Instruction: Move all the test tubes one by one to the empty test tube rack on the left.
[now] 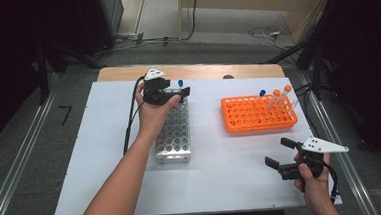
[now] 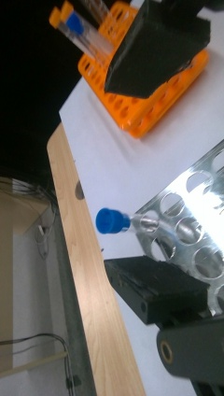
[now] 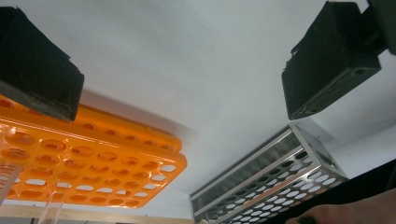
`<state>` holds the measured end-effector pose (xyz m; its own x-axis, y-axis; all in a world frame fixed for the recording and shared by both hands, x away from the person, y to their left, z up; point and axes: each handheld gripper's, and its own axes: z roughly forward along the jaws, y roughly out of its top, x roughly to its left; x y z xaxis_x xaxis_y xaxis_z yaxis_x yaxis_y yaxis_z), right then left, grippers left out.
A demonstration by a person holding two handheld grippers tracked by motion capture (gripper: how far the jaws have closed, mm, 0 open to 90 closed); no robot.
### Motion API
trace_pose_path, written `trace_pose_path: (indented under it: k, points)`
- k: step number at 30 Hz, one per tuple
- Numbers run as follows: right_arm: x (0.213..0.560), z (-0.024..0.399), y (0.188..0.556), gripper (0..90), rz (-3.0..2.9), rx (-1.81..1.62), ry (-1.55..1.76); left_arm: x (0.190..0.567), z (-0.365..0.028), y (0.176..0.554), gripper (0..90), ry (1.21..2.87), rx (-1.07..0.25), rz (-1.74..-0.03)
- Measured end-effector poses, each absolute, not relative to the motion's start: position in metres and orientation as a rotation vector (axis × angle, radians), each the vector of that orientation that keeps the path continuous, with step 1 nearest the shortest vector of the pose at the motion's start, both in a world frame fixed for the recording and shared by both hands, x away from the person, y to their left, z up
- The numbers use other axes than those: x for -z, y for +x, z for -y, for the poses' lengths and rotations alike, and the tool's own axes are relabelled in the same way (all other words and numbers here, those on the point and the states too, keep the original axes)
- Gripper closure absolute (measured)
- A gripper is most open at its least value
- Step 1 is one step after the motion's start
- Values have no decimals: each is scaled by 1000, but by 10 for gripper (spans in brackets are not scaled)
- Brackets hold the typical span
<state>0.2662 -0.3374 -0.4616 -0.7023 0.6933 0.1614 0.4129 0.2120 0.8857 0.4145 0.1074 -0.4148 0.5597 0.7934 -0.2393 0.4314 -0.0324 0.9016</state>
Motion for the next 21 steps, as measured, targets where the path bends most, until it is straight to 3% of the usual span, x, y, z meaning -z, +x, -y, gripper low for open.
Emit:
trace_pose_path:
  k: [6,21]
  points:
    - [457,334,271,0,-2207,-1484,1051,412,-121,387,3,1644,-380,-1010]
    - [445,322,298,0,-2168,-1458,1070,421,-146,312,0,1619,-403,-953]
